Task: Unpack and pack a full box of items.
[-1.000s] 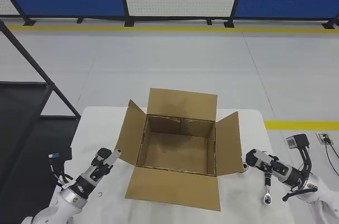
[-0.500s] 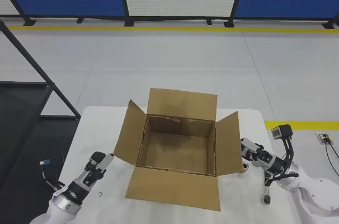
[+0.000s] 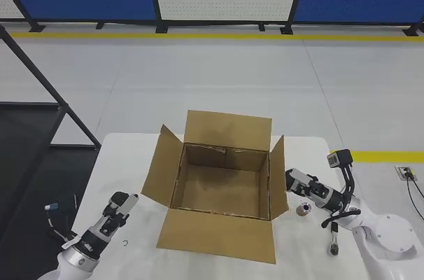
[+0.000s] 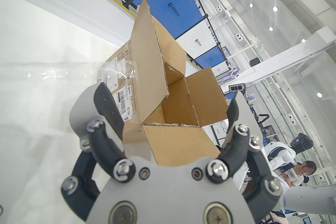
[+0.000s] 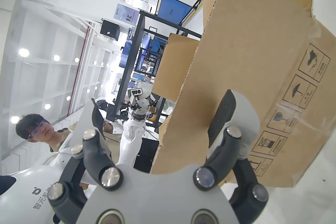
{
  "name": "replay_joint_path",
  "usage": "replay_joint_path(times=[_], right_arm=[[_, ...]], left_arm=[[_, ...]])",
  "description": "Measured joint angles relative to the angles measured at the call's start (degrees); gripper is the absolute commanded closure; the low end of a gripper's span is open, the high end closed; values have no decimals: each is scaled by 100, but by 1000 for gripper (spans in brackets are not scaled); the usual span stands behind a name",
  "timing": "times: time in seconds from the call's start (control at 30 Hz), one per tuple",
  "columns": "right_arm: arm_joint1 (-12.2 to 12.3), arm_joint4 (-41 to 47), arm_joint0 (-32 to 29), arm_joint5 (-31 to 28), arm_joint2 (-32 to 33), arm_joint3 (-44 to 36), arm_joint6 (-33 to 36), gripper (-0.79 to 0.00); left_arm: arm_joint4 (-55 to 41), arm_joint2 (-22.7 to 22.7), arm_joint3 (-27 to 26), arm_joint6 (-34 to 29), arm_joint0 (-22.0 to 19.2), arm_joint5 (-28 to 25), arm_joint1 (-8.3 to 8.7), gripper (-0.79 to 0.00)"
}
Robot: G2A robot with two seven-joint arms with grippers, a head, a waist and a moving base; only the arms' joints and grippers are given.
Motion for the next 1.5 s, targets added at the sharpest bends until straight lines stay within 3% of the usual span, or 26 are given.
replay_joint_path(times=[0.17,0.3,0.37,0.43,0.5,0.57,0.6,0.7,0.73,1.5], right_arm=[[49,-251,-124,183,198,-56,-40,-785],[107,-273,-521,4,589,-243,24,-785],[125,-270,-699,-45,722,-336,31,-785],[139,-250,-873,-102,837,-418,26,-785],[148,-238,-986,-141,905,-444,16,-785],[153,-198,-1039,-158,938,-421,-1,-785],[155,-158,-1060,-176,955,-394,-4,-785],[164,-75,-1089,-234,992,-331,24,-785],[166,-60,-1094,-246,1002,-319,34,-785],[221,56,-948,-258,968,-158,114,-785]], left_arm=[[-30,-8,17,52,14,-12,9,-785],[76,70,52,43,-24,143,17,-785],[174,149,68,-26,-81,263,24,-696],[338,241,76,-157,-166,347,37,-708],[456,316,72,-218,-249,370,47,-616],[650,355,63,-148,-313,375,53,-366],[824,391,60,-71,-350,384,55,-314],[1168,531,63,88,-411,427,55,-52],[1243,568,62,109,-423,443,55,-15],[1483,720,-5,730,-329,698,49,0]])
